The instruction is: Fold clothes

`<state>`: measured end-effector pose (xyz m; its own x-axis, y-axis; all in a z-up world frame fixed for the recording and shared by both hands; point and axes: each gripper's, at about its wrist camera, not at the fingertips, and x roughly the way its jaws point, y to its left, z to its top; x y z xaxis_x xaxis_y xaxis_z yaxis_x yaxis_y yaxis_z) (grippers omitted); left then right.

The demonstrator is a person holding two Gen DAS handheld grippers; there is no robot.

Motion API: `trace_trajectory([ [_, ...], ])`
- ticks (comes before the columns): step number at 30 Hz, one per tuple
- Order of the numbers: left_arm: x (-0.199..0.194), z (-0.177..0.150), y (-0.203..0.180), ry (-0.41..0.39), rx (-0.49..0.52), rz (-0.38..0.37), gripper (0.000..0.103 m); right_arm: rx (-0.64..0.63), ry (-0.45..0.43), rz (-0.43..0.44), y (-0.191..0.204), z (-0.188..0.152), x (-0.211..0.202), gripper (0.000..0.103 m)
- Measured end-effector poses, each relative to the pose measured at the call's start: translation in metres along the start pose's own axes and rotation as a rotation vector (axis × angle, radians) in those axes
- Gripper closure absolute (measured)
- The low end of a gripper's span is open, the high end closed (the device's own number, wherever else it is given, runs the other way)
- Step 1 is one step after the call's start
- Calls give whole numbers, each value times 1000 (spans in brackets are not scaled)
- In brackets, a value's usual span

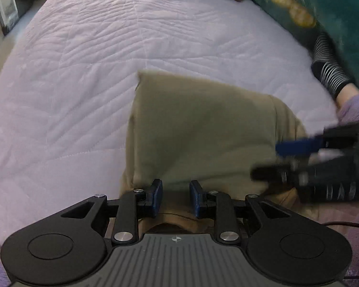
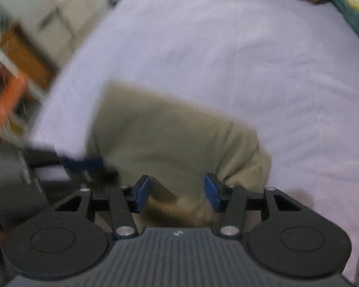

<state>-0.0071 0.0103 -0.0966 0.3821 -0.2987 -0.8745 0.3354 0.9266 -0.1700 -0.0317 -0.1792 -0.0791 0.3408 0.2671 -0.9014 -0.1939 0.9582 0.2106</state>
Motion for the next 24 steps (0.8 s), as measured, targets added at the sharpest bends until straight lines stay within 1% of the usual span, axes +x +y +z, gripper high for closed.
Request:
trace_trajectory([
  [2, -3, 1, 2, 6, -7, -5, 75, -46, 32, -19, 6, -9, -1, 51],
  [4, -12, 10, -1, -9, -15, -9, 74, -52, 63, -18, 9, -5, -7, 51],
  [7, -27, 13, -11, -50, 22, 13, 74, -27, 29, 22, 9, 1, -25, 50],
  [8, -28, 13, -11, -54, 27, 22, 73, -32, 17, 28, 8, 1, -28, 47],
  [9, -28, 14, -11, -58, 31, 31, 71, -32, 18, 29, 7, 2, -26, 47],
  [14, -25, 11, -10, -39, 37, 55, 71, -13, 79, 16, -2, 0, 3, 44],
  [16, -23, 9, -9, -31, 38, 64, 71, -10, 68, 20, 0, 1, -2, 43],
  [18, -22, 8, -8, -23, 40, 72, 70, 21, 46, 39, -5, 2, -13, 42],
  [20, -30, 11, -9, -50, 49, 102, 67, 84, 4, 62, -15, 4, -30, 41],
  [21, -36, 13, -10, -67, 57, 127, 62, 120, -22, 70, -21, 5, -39, 40],
  [22, -41, 15, -10, -87, 65, 147, 58, 158, -49, 70, -28, 5, -46, 36],
  [23, -47, 17, -9, -107, 69, 161, 56, 192, -75, 57, -35, 5, -52, 31],
  [24, -52, 19, -8, -123, 68, 170, 54, 218, -95, 28, -41, 5, -55, 28],
])
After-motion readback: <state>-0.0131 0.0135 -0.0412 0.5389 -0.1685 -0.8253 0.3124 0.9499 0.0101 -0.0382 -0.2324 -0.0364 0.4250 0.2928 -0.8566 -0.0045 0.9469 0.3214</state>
